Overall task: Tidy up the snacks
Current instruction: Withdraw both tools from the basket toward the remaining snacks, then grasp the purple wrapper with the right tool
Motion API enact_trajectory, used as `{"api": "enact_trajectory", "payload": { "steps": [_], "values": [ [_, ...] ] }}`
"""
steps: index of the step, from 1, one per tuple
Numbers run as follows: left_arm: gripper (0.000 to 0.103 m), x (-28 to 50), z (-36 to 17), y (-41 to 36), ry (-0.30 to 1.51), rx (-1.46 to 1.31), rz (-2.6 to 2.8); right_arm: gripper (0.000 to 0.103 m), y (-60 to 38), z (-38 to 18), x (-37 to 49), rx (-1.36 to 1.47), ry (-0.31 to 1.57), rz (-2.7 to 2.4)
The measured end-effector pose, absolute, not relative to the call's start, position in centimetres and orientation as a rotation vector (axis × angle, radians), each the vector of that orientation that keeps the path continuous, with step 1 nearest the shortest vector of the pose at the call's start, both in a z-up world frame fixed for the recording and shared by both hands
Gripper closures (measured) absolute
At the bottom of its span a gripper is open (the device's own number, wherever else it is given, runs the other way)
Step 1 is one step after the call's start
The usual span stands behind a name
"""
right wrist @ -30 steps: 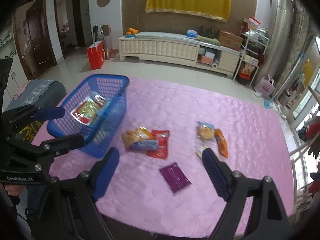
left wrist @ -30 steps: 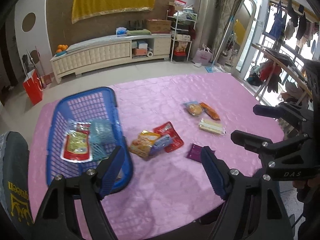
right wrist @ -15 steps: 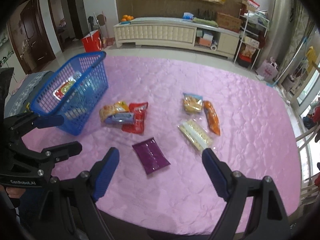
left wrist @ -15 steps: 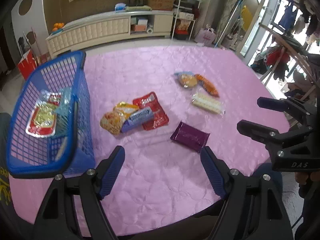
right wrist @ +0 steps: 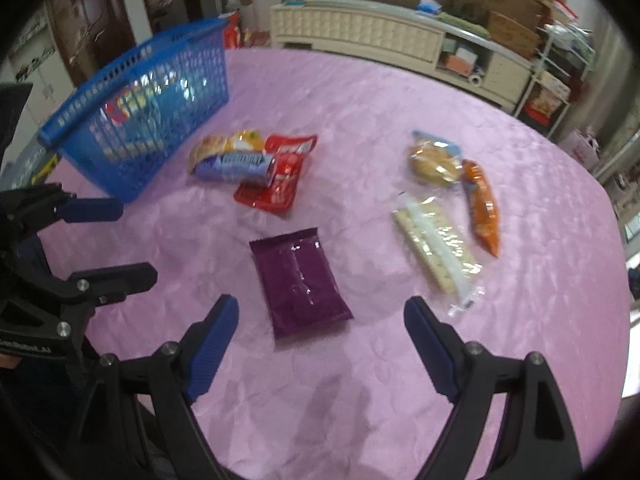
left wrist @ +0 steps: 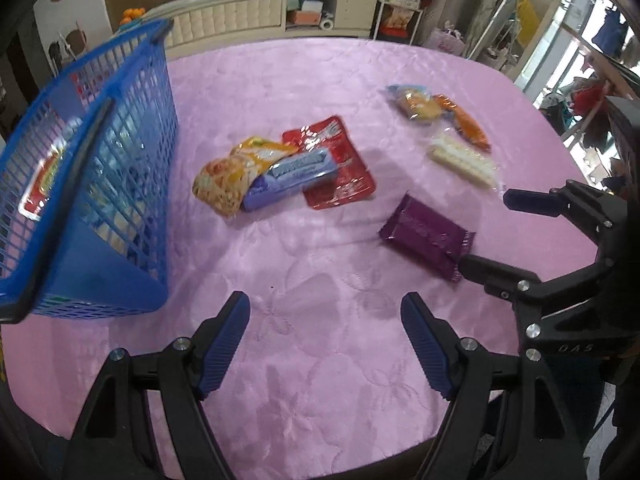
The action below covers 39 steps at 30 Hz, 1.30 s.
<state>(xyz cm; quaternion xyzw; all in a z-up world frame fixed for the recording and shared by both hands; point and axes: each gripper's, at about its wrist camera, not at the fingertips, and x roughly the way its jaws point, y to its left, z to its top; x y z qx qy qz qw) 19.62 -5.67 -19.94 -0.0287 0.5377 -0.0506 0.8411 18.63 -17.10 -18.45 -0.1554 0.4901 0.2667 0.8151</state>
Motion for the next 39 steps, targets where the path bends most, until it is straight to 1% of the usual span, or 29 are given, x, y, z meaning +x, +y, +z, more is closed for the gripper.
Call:
{"api": "enact_trajectory", "payload": {
  "steps": [4,8,17,19,21,22,23,24,30,34,39],
  "values": [
    [0.027,20.4,-21.4,-5.0,1.165,-0.087,-0.102,0.015,-16.2,-20.4,19.7,-0.348,1.077,0.602],
    [0.027,20.7,-22.1,-4.6,1.177,-0.101,-0.093,0.015,-16.0,-21.1,20.6,-0.323,1.088,0.618],
    [0.027,21.8,-22.0,-4.5,1.177,-0.071,-0.091,0.016,-15.1,-22.5,20.8,-0.393,1.074,0.651],
    [0.027,21.9,-22.0,-4.5,1.178,-0.075,-0.087,0.020,-15.2,-22.4,20.7,-0.393,1.053,0.644],
    [0.027,22.2,-22.2,-4.6,1.185,-0.082,-0.086,0.031,-15.4,-22.3,20.6,-0.386,1.035,0.647],
    [0.027,22.2,-22.3,-4.7,1.190,-0.084,-0.087,0.034,-15.3,-22.2,20.6,-0.385,1.025,0.649],
    [0.027,22.2,-22.4,-4.8,1.192,-0.083,-0.089,0.044,-15.4,-22.1,20.5,-0.383,1.017,0.652],
    [0.027,22.2,-22.6,-4.9,1.194,-0.081,-0.089,0.050,-15.5,-22.0,20.5,-0.380,1.009,0.652],
    [0.027,22.5,-22.3,-5.5,1.191,-0.065,-0.086,0.052,-16.3,-21.9,20.2,-0.328,0.978,0.649],
    [0.027,23.1,-21.7,-5.9,1.184,-0.048,-0.098,0.052,-17.2,-21.4,20.3,-0.250,0.998,0.635],
    [0.027,24.1,-20.2,-7.6,1.157,-0.022,-0.132,0.052,-19.7,-19.3,20.9,-0.166,0.981,0.595]
  ]
}}
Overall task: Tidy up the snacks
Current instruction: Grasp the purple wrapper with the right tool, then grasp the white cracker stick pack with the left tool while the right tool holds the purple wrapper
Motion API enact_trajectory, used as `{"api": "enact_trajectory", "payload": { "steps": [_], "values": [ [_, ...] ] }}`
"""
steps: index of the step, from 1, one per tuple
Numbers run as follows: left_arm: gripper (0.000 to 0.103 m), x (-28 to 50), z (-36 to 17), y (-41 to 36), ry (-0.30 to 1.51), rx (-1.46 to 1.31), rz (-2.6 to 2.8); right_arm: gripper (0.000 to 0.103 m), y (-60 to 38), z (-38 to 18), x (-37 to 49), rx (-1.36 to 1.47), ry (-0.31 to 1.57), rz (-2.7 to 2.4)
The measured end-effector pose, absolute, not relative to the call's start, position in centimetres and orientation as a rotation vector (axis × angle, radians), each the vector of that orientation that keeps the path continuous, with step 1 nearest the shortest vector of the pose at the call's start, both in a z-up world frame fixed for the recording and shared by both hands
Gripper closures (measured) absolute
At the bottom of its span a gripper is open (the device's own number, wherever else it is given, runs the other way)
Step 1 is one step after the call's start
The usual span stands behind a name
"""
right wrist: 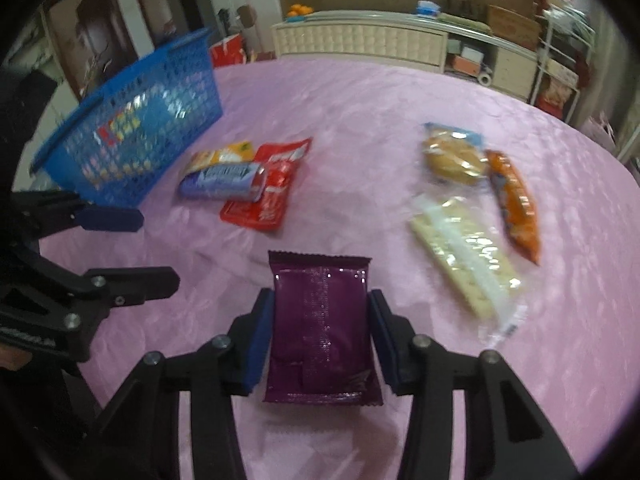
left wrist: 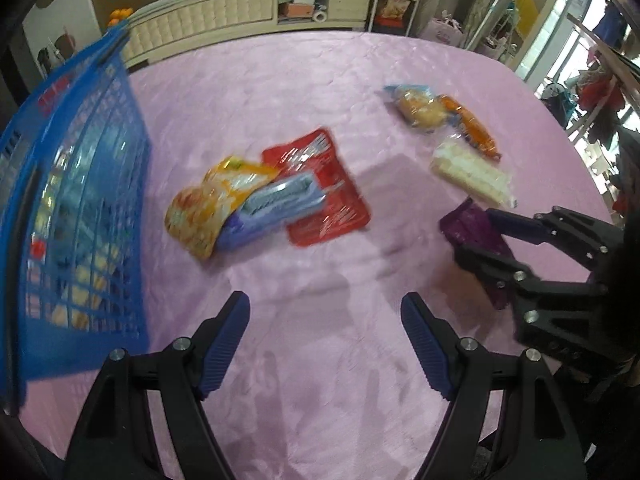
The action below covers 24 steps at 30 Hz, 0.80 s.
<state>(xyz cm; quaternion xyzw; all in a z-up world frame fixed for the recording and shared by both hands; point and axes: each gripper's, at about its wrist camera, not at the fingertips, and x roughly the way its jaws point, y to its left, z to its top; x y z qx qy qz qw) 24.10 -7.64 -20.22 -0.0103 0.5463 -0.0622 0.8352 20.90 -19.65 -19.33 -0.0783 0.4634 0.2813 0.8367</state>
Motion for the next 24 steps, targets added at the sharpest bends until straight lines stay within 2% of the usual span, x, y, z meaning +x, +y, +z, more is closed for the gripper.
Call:
{"api": "enact_trajectory", "payload": {
  "steps": [12,24],
  "values": [
    [0.027,29.4,-17.9,-15.1,1.125,0.044,-0.353,0.052,-29.0,-16.2,23.8,-0.024,0.981,0.383],
    [0.027,34.6,-20.3,-22.2,1.153,0.216,-0.576,0.052,-35.2,-17.5,24.8,0.074,0.974,0.285]
  ]
}}
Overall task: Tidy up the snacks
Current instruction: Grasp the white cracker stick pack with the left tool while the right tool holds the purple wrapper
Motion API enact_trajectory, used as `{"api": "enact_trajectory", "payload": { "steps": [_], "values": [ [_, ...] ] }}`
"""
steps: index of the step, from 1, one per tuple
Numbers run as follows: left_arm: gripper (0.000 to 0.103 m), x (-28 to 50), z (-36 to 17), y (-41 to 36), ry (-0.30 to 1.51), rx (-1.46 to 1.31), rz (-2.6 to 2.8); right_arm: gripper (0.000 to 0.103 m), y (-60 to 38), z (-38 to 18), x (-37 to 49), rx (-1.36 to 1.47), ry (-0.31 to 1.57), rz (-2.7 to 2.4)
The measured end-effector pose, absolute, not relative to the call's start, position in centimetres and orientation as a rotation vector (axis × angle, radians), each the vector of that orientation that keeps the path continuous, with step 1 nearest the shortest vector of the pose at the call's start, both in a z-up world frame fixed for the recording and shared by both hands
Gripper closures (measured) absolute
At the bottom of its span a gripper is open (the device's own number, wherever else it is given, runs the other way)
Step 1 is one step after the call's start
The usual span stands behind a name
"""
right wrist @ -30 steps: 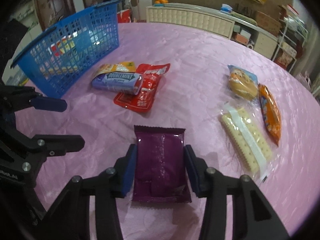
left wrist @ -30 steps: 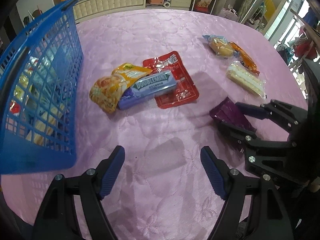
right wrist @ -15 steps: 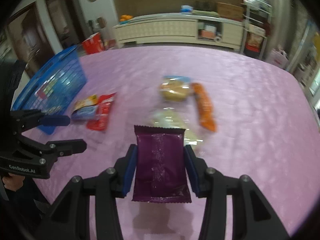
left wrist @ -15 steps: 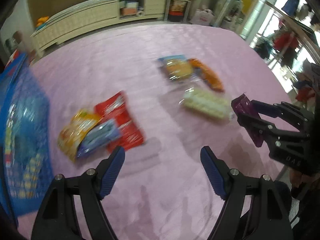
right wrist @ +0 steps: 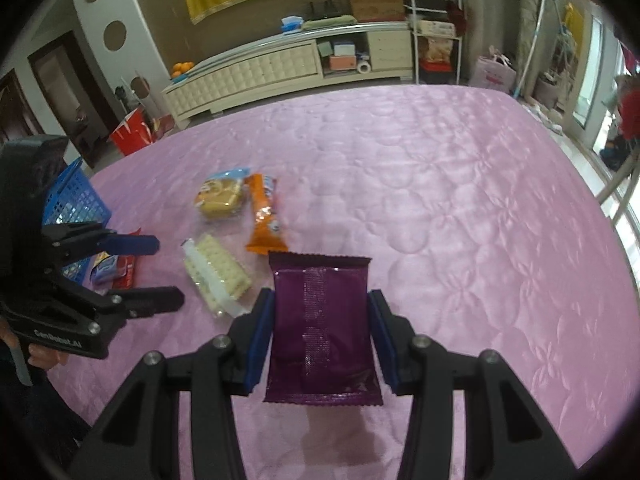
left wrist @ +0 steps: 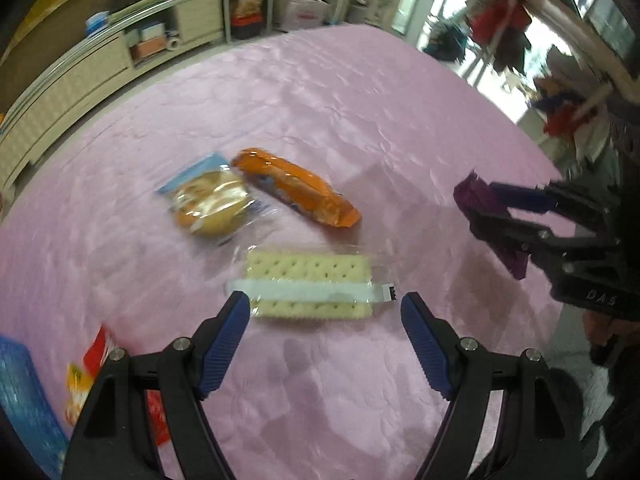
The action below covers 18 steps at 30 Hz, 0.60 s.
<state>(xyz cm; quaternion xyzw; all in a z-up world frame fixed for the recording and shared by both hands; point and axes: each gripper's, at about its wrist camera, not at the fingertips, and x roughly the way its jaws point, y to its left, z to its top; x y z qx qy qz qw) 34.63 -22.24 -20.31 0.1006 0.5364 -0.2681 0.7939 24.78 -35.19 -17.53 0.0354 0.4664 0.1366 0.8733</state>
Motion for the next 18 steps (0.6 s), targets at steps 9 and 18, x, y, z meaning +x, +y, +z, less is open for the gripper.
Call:
{"api": "enact_trajectory", "payload": {
  "steps": [9,18],
  "values": [
    [0.026,36.2,-22.5,-25.3,1.142,0.422,-0.624,0.052,-35.8,-19.0,25.6,0.087,0.991,0.308],
    [0.009,37.2,-23.6,-26.7,1.152,0.449,-0.640,0.052,-34.6,-19.3,26.3,0.074,0.998,0.316]
  ]
}}
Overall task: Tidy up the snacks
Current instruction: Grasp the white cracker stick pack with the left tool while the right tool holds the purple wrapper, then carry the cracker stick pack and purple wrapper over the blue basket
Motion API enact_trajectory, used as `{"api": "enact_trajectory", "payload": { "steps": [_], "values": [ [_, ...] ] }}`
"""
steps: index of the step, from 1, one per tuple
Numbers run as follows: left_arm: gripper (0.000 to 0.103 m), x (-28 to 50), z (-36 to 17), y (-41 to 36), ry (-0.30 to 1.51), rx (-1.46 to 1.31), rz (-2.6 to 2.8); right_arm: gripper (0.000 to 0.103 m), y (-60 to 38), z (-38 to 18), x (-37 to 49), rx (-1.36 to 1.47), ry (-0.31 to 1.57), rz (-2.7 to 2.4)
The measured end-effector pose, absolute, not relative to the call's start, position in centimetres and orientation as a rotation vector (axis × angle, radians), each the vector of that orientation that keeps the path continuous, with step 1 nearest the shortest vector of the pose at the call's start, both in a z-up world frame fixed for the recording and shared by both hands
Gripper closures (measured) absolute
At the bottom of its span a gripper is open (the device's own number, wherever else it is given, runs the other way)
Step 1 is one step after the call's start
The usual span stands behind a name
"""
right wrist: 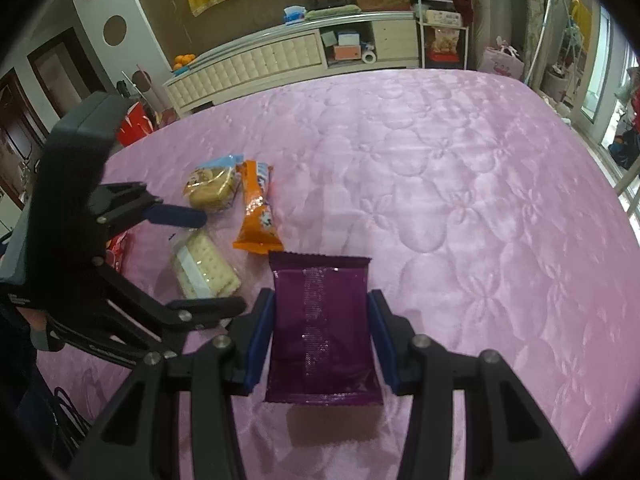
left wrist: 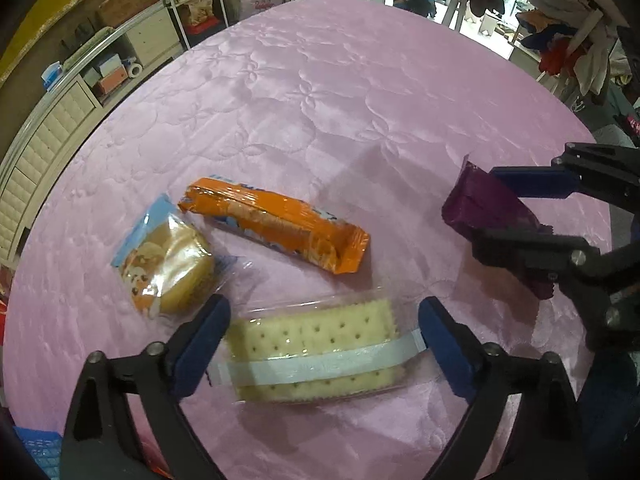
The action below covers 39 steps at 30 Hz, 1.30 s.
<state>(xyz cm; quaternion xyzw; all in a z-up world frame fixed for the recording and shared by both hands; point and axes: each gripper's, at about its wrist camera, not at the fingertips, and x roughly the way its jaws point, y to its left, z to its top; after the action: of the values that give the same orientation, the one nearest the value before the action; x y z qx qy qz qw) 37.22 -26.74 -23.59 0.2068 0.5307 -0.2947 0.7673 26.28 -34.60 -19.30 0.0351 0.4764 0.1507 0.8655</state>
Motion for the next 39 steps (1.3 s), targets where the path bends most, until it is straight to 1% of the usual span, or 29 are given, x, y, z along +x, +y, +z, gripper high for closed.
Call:
{"api": "enact_trajectory", "payload": {
  "steps": [4,5,6,7,8,9,12,18,27,32,39],
  "values": [
    [0.010,36.8,-24.0,-28.2,1.160,0.495,-0.607,0.052,-34.7,-19.2,26.2,0.075,1.002,0.303],
    [0.012,36.6,-23.9,-28.3,1.161,0.500,-0.591,0.052,-34.7,-19.3,26.2,0.076,1.005,0.299],
    [0.018,36.5,-23.9,-28.2,1.158,0.505,-0.581,0.052,-34.8,-19.3,26.1,0.078,1.006,0.295],
    [0.026,36.4,-23.7,-28.2,1.156,0.494,-0.585,0.052,-34.8,-19.3,26.1,0.079,1.006,0.293],
    [0.043,36.4,-23.5,-28.0,1.180,0.447,-0.605,0.052,-34.9,-19.3,26.0,0.080,1.008,0.289],
    [0.046,36.2,-23.4,-27.7,1.187,0.431,-0.592,0.052,-35.0,-19.2,25.9,0.081,1.007,0.286],
    [0.048,35.5,-23.4,-27.6,1.161,0.459,-0.573,0.052,-35.0,-18.9,25.7,0.082,1.005,0.279],
    [0.049,34.3,-21.7,-26.5,1.142,0.389,-0.558,0.052,-34.3,-17.4,25.1,0.055,0.997,0.283],
    [0.049,30.2,-14.8,-22.2,1.017,0.326,-0.512,0.052,-30.9,-12.0,22.6,-0.016,0.932,0.305],
    [0.049,27.4,-10.0,-18.3,0.936,0.293,-0.466,0.052,-27.9,-8.5,20.8,-0.060,0.871,0.333],
    [0.049,24.0,-5.4,-11.6,0.842,0.245,-0.392,0.052,-22.7,-4.6,18.5,-0.125,0.799,0.384]
  ]
}}
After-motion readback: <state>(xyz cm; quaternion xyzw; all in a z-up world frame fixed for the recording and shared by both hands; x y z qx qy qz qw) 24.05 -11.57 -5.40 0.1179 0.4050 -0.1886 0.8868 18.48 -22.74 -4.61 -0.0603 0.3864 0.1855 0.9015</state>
